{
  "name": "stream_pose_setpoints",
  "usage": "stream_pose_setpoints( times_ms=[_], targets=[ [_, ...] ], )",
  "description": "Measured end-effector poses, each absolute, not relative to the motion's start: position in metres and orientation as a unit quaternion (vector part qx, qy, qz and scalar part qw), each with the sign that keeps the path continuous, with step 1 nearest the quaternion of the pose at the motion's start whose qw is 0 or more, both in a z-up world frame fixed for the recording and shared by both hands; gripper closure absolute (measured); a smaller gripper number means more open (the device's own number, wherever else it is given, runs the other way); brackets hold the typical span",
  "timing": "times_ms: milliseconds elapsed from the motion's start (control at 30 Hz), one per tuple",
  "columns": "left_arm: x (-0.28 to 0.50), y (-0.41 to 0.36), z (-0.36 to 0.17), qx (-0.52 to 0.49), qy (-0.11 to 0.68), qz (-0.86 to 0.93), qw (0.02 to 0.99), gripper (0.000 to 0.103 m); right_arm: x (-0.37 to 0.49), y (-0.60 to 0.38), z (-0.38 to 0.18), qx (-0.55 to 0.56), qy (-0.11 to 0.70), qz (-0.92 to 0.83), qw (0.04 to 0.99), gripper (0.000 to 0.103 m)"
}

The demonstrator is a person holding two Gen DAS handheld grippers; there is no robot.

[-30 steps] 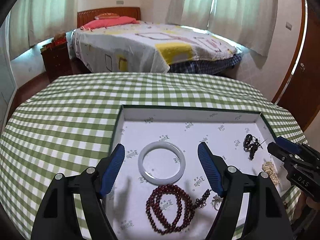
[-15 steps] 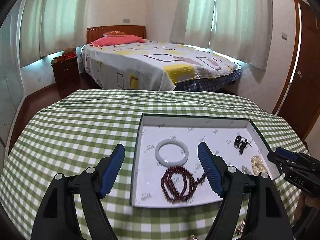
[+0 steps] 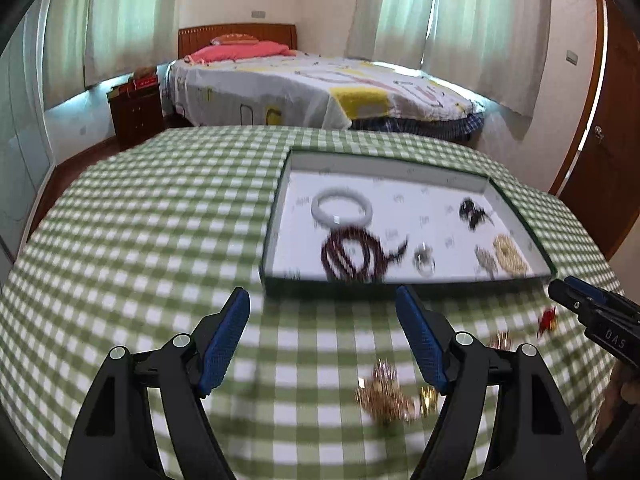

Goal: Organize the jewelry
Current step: 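Move both tools back over the loose jewelry on the tablecloth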

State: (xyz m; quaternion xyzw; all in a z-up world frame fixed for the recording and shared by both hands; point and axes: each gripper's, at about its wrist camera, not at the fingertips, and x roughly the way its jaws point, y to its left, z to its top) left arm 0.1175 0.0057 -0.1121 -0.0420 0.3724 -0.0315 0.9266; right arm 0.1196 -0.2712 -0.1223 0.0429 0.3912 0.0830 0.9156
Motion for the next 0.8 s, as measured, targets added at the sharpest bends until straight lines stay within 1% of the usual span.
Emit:
stream_pose_setpoints(
  times_ms=[267, 500, 700, 800],
  targets=[
    [0.099, -0.009, -0.138, -0.037, 0.405, -0.04, 0.913, 0.03, 0.094, -0.274, -0.14, 0.045, 0.407, 0.08, 0.909, 0.059],
    [0.092, -0.018, -0.146, -0.028, 0.409, -0.046, 0.911, 0.03, 0.087, -0.276, -0.144, 0.052, 0.409, 0.08, 0.907, 0.059],
    [0.092, -0.021, -0.159, -0.021, 0.43, -0.053, 0.901, 0.04, 0.086, -0.273, -0.145, 0.051, 0.41, 0.085, 0.907, 0.059],
    [0.09, -0.021, -0.159, -0.011, 0.426, -0.053, 0.903, 0.046, 0.086, -0.272, -0.146, 0.051, 0.411, 0.085, 0.906, 0.059]
  ],
)
